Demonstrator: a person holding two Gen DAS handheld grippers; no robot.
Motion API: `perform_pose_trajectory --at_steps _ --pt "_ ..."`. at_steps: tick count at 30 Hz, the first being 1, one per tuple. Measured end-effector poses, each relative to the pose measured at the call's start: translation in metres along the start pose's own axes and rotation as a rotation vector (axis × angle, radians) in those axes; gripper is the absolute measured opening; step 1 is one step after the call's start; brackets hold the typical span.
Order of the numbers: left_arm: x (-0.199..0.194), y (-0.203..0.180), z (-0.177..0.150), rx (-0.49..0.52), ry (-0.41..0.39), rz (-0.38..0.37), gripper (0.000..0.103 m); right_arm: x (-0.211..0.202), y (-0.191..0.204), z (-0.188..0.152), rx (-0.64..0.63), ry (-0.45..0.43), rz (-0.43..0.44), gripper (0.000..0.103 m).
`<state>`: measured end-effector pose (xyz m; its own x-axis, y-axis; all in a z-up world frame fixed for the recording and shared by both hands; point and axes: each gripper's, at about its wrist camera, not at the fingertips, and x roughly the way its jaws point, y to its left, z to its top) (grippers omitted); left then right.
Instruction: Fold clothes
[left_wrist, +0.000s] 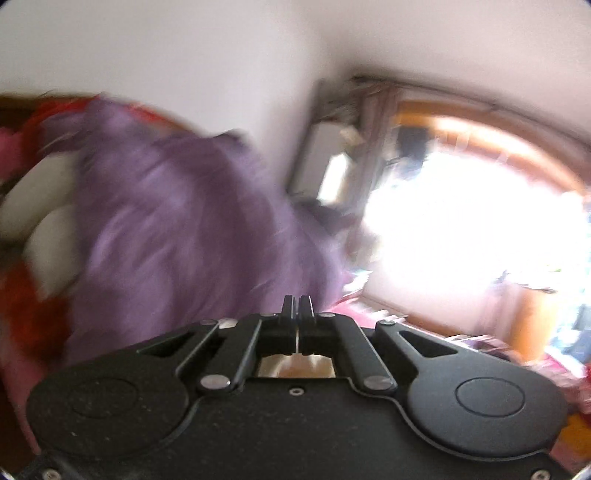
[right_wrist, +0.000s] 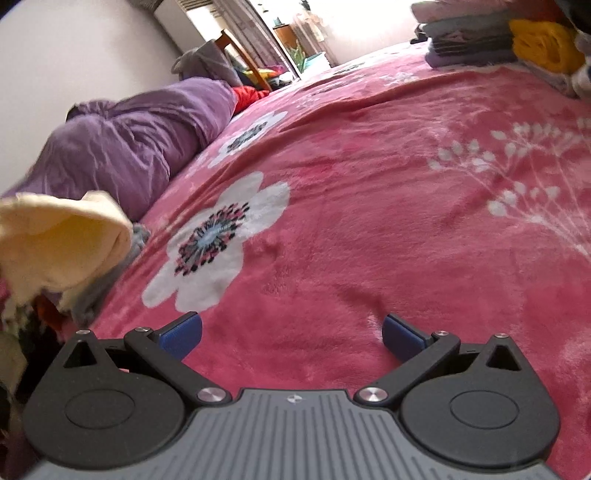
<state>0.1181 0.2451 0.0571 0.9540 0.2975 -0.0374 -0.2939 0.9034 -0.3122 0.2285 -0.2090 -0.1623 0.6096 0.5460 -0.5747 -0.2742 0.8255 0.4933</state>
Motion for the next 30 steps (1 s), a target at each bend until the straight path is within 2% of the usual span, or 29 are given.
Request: perform_pose_trajectory --at_steps 4,10,12,17,19,21,23,25,26,28,29,30 --pt "-0.016 -0.070 0.064 0.085 -0.072 -0.151 0.000 -0.014 -0.005 0.006 0.023 -0.038 0.005 0.103" --pt "-0.054 -0.153 0.135 0.192 -0.156 -0.276 0.000 -0.044 -0.005 0.011 -0.017 -0.125 0.039 0.103" --pt "-0.070 -0.175 0.151 0.224 -0.184 -0.314 0.000 -0.055 -0.004 0.012 -0.044 -0.160 0.054 0.103" --pt "-0.110 -0.227 0.182 0.299 -0.264 -0.406 0.000 -0.090 0.003 0.015 -0.122 -0.282 0.164 0.103" --pt "-0.114 -0.246 0.181 0.344 -0.263 -0.436 0.000 -0.103 0.005 0.015 -0.141 -0.321 0.203 0.103" --pt "-0.115 -0.263 0.178 0.392 -0.250 -0.465 0.000 -0.106 0.004 0.015 -0.143 -0.311 0.202 0.103" --pt "-0.096 -0.258 0.152 0.424 -0.150 -0.456 0.000 -0.102 0.005 0.013 -0.134 -0.289 0.206 0.103" --pt "-0.074 -0.236 0.109 0.453 0.010 -0.432 0.000 -0.093 0.007 0.009 -0.116 -0.259 0.214 0.103" --pt "-0.065 -0.223 0.086 0.473 0.100 -0.415 0.003 -0.088 0.008 0.007 -0.106 -0.244 0.217 0.103" --pt "-0.057 -0.185 0.036 0.465 0.262 -0.348 0.021 -0.078 0.010 0.004 -0.088 -0.214 0.225 0.103" --pt "-0.055 -0.165 0.012 0.444 0.336 -0.329 0.040 -0.073 0.011 0.002 -0.079 -0.199 0.228 0.103" --pt "-0.054 -0.144 -0.011 0.414 0.415 -0.324 0.045 -0.069 0.012 0.000 -0.070 -0.184 0.232 0.103"
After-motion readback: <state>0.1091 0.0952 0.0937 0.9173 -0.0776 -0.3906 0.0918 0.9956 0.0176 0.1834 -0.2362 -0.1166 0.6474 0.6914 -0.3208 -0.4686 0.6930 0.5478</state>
